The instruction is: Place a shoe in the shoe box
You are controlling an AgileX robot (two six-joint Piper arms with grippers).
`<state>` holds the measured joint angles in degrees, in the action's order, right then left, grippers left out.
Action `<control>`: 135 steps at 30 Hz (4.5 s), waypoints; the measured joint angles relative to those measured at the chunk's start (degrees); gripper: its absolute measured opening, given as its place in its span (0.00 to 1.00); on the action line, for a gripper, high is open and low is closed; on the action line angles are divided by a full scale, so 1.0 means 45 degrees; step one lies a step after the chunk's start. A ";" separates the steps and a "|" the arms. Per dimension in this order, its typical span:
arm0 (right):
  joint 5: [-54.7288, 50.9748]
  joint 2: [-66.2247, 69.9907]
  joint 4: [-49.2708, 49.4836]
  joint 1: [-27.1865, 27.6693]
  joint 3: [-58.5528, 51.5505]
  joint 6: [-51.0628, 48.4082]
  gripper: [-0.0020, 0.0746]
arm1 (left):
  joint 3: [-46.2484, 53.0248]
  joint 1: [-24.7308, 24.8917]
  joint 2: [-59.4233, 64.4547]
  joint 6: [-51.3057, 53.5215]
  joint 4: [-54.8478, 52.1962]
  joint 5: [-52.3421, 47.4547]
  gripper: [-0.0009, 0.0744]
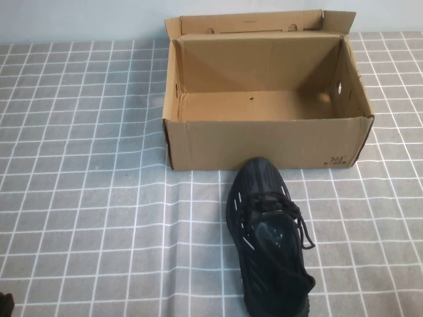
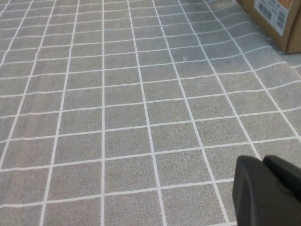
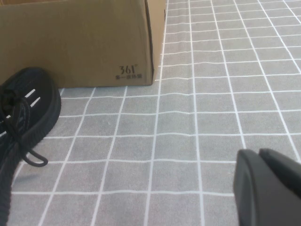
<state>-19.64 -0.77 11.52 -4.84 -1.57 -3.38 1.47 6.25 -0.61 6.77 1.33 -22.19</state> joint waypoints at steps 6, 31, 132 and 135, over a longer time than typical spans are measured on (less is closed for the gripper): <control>0.0000 0.0000 0.0000 0.0000 0.0000 0.0000 0.01 | 0.0000 0.0000 0.0000 0.0000 0.0000 0.0000 0.01; 0.0000 0.0000 0.0000 0.0000 0.0000 0.0000 0.01 | 0.0000 0.0000 0.0000 0.0000 0.0000 0.0000 0.01; -0.8264 2.1377 -0.3788 -0.8665 1.7568 -0.6929 0.65 | 0.0000 0.0000 0.0000 0.0000 0.0000 0.0000 0.01; -0.7706 2.1525 -0.3995 -0.8665 1.7568 -0.6938 0.65 | 0.0000 0.0000 0.0000 0.0000 0.0000 0.0000 0.01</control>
<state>-54.32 96.09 -6.46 -43.83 77.49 -34.60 1.47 6.25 -0.61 6.77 1.33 -22.19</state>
